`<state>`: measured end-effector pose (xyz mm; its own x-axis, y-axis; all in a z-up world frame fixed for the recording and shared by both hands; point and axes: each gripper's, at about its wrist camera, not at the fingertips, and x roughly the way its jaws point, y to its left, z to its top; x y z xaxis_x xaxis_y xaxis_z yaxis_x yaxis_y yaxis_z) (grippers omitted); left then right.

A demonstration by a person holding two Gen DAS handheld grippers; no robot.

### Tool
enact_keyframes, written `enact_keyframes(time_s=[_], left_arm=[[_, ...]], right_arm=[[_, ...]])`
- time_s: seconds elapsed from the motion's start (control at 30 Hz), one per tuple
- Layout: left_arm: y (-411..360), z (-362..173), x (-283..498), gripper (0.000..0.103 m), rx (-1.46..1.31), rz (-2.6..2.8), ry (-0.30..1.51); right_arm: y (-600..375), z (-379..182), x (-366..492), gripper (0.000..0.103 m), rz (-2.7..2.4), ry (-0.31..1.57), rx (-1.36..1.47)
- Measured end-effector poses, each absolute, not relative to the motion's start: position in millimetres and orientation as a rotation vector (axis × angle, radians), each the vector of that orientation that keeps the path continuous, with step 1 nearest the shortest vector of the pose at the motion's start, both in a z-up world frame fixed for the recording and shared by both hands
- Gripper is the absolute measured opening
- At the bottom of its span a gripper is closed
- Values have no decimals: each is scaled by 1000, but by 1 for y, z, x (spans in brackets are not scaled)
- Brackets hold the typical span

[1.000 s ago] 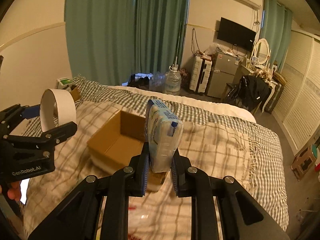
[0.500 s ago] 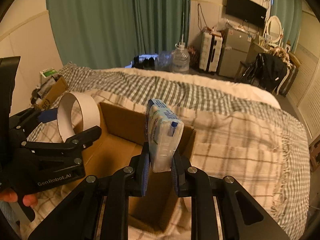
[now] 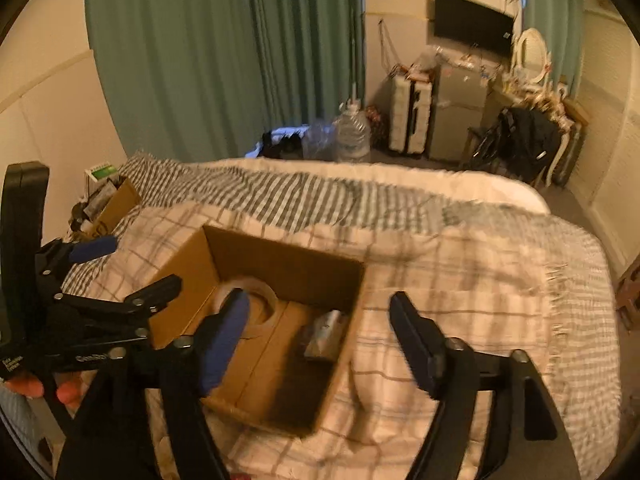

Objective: Organize objects
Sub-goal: 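Carry both items over the cardboard box and open both tools to drop them, then grasp the Amoxicillin medicine box with the right tool while the left tool grasps the white lace cloth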

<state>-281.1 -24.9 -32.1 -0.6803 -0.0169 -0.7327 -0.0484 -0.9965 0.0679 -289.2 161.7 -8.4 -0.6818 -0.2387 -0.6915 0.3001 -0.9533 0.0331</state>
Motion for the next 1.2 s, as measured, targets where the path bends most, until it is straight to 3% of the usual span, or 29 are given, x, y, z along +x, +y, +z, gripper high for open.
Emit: enact_keyframes(time_s=[0.23, 0.53, 0.83, 1.03, 1.2], left_arm=[[-34, 25, -211, 103, -1164, 2914, 138], [-48, 49, -113, 103, -1133, 2976, 121], [-51, -12, -40, 103, -1229, 3059, 97], [-22, -76, -36, 103, -1374, 3016, 155], [8, -109, -44, 103, -1420, 2940, 257]], right_arm=[[171, 61, -214, 100, -2740, 220, 948], [170, 96, -114, 103, -2774, 341, 889], [164, 21, -74, 103, -2678, 399, 1046], [177, -58, -73, 103, -2613, 356, 1283], [187, -90, -79, 103, -2578, 290, 1373]])
